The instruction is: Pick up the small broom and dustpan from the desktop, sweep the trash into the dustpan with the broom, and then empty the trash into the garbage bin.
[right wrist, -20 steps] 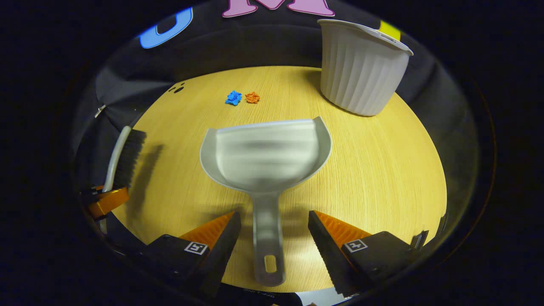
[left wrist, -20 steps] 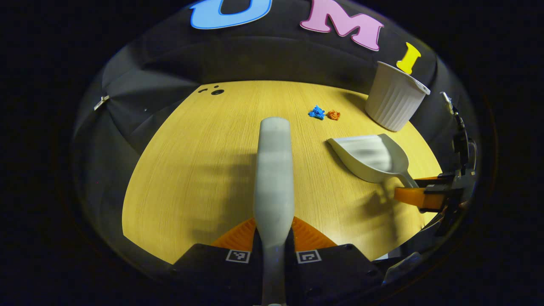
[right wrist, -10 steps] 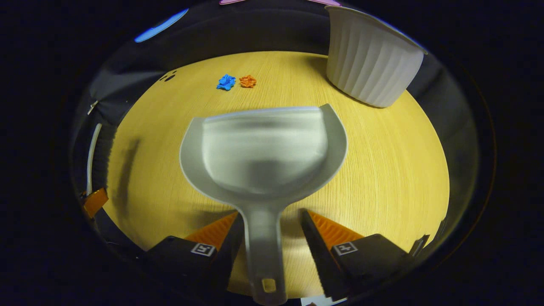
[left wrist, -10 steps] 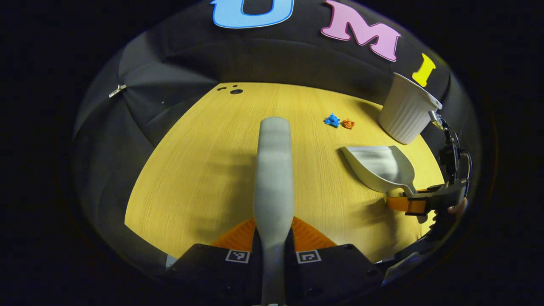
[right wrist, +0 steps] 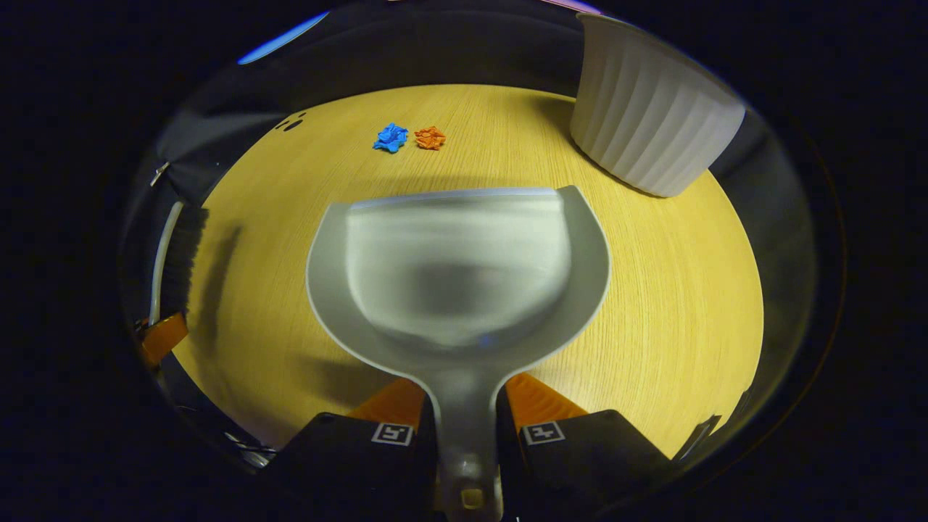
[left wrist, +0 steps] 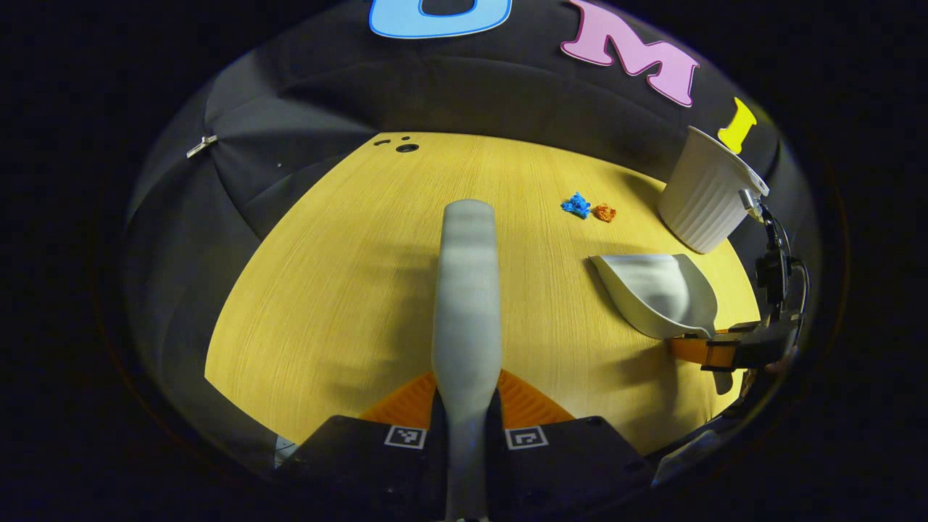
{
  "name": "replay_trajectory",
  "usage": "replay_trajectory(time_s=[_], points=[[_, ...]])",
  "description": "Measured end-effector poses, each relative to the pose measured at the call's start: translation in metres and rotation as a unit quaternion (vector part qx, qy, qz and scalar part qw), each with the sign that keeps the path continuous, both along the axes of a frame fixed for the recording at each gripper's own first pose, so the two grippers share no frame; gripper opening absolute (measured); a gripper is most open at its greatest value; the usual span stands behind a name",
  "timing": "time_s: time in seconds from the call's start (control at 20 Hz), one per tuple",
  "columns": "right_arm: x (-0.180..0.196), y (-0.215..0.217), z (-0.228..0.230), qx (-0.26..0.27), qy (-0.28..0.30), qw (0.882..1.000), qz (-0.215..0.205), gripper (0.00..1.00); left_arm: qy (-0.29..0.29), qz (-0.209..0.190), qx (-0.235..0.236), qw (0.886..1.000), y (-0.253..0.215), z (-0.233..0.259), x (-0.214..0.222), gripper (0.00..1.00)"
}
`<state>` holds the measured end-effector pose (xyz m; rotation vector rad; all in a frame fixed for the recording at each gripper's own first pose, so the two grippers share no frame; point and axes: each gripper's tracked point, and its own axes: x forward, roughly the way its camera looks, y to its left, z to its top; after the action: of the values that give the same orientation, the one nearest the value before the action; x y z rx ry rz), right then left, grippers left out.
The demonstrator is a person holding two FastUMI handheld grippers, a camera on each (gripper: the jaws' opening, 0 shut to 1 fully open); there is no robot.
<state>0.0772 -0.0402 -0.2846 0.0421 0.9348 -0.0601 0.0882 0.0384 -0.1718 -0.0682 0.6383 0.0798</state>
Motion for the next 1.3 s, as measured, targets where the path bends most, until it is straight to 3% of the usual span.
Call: replay_trajectory(time_s=[0.15, 0.35, 0.4, 0.45, 0.5, 0.85, 1.1, 1.15, 1.3], points=[[0.001, 0.001, 0.0, 0.008, 0.002, 1.0, 0.016, 0.34, 0.003, -0.016, 0.015, 1.0, -0.004, 0.004, 0.014, 0.25], [-0.001, 0.0, 0.0, 0.029, 0.01, 0.999, 0.03, 0.4, 0.009, -0.043, 0.038, 0.998, -0.008, 0.014, 0.044, 0.25], [-0.001, -0.001, 0.0, 0.032, 0.011, 0.999, 0.034, 0.31, 0.007, -0.05, 0.044, 0.998, -0.01, 0.019, 0.053, 0.25], [-0.001, -0.003, 0.0, 0.033, 0.012, 0.999, 0.037, 0.39, 0.008, -0.058, 0.049, 0.997, -0.01, 0.022, 0.063, 0.25], [-0.002, -0.005, 0.0, 0.029, 0.014, 0.999, 0.043, 0.35, 0.009, -0.066, 0.055, 0.996, -0.012, 0.025, 0.075, 0.24], [-0.017, -0.025, 0.011, 0.015, 0.013, 0.996, 0.085, 0.34, 0.021, -0.133, 0.1, 0.986, -0.021, 0.041, 0.167, 0.25], [-0.026, -0.046, 0.021, 0.009, 0.018, 0.994, 0.104, 0.34, 0.023, -0.2, 0.165, 0.966, -0.038, 0.044, 0.235, 0.25], [-0.026, -0.05, 0.023, 0.005, 0.018, 0.994, 0.108, 0.3, 0.024, -0.216, 0.178, 0.96, -0.044, 0.045, 0.247, 0.25], [-0.028, -0.06, 0.026, -0.001, 0.02, 0.992, 0.123, 0.38, 0.027, -0.267, 0.214, 0.939, -0.064, 0.044, 0.274, 0.25]])
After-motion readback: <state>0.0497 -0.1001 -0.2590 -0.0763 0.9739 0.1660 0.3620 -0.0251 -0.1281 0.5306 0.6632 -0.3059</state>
